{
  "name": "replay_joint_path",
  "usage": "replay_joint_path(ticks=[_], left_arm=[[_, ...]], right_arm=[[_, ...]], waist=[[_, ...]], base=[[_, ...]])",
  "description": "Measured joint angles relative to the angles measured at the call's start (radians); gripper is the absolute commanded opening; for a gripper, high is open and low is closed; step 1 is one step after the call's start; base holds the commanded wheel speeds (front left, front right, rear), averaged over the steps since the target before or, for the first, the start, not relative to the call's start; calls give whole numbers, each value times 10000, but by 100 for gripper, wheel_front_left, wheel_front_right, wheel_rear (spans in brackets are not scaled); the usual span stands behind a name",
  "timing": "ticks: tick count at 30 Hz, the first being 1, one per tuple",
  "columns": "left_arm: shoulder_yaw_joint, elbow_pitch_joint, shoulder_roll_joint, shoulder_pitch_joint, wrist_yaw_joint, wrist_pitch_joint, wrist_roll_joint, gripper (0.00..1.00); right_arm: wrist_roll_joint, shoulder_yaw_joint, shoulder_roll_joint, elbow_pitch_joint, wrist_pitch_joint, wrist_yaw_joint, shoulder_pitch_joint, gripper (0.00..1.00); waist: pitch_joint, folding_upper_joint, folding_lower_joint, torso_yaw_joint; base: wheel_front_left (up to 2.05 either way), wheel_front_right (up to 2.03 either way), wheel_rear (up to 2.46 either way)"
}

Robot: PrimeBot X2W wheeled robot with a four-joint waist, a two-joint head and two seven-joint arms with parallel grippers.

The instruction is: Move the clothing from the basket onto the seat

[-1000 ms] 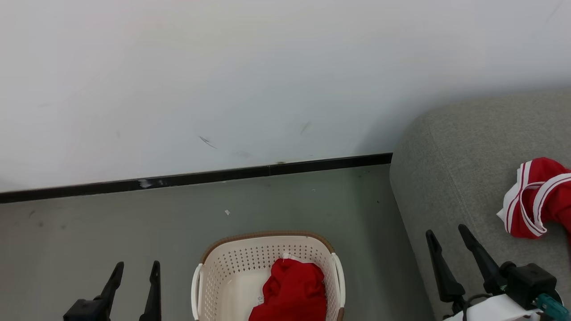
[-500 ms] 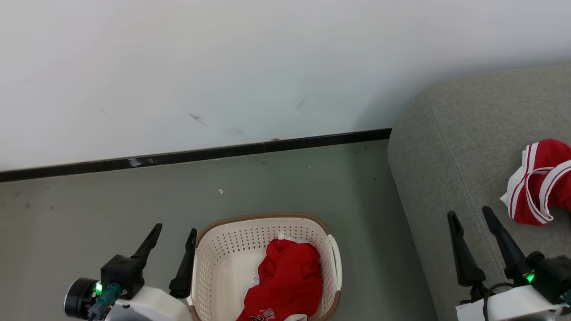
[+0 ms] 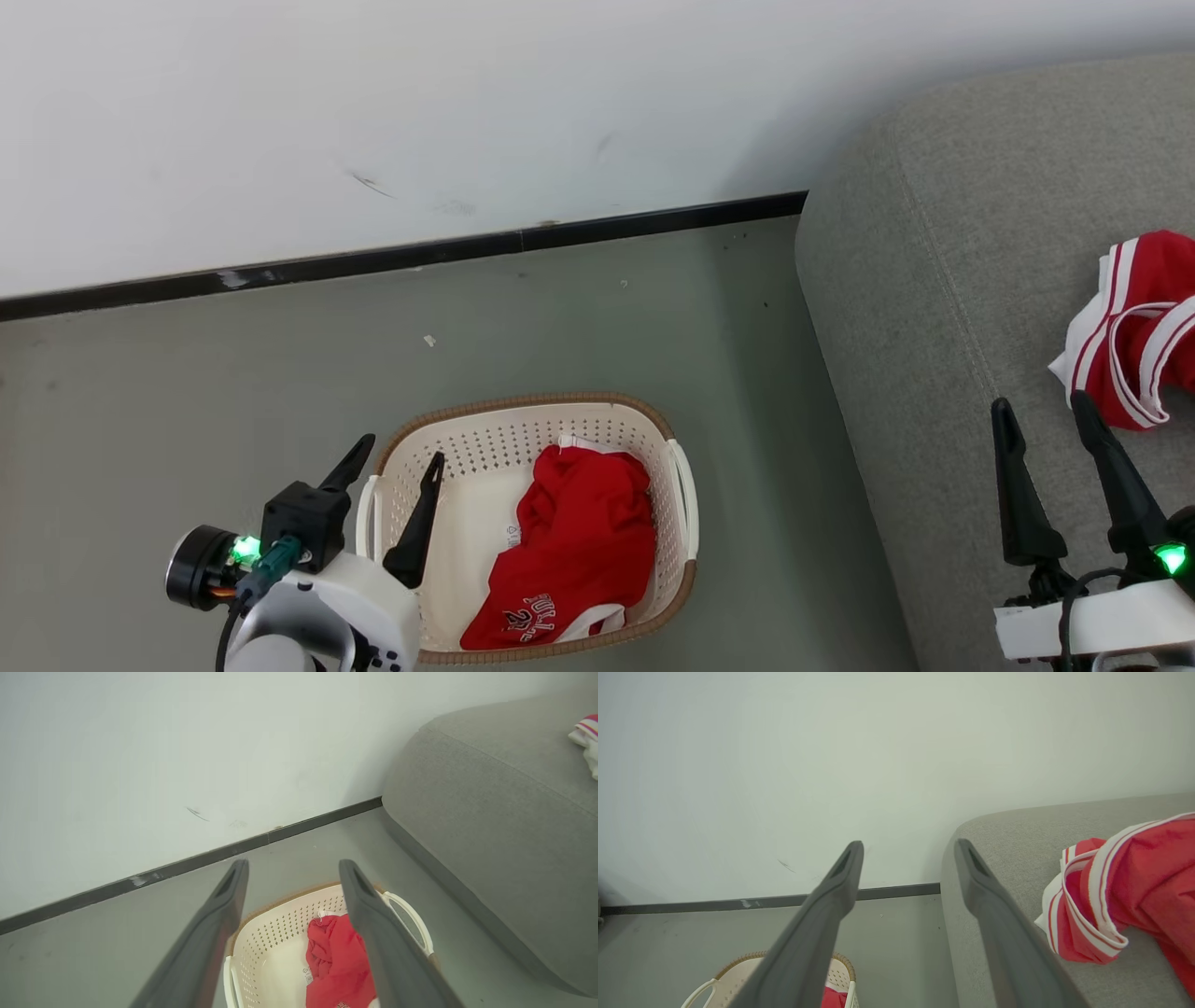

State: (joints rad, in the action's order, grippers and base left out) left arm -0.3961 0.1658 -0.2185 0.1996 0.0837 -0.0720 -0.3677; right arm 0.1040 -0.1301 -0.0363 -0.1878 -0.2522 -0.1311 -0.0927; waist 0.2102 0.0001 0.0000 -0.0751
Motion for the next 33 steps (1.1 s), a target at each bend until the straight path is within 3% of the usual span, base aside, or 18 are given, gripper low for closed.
replay_joint_path(ticks=[23, 33], left_arm=[[-1430, 2406, 650, 2397, -779, 506, 1083, 100], [-1536, 3599, 834, 3145, -867, 533, 1283, 100]], right_arm=[[209, 474, -10, -999, -29, 0, 2311, 100], [336, 516, -17, -1256, -29, 0, 3169, 100]], waist=[[2415, 0, 0, -728], [3444, 0, 0, -1064]], base=[[0, 0, 0], [0, 0, 0]])
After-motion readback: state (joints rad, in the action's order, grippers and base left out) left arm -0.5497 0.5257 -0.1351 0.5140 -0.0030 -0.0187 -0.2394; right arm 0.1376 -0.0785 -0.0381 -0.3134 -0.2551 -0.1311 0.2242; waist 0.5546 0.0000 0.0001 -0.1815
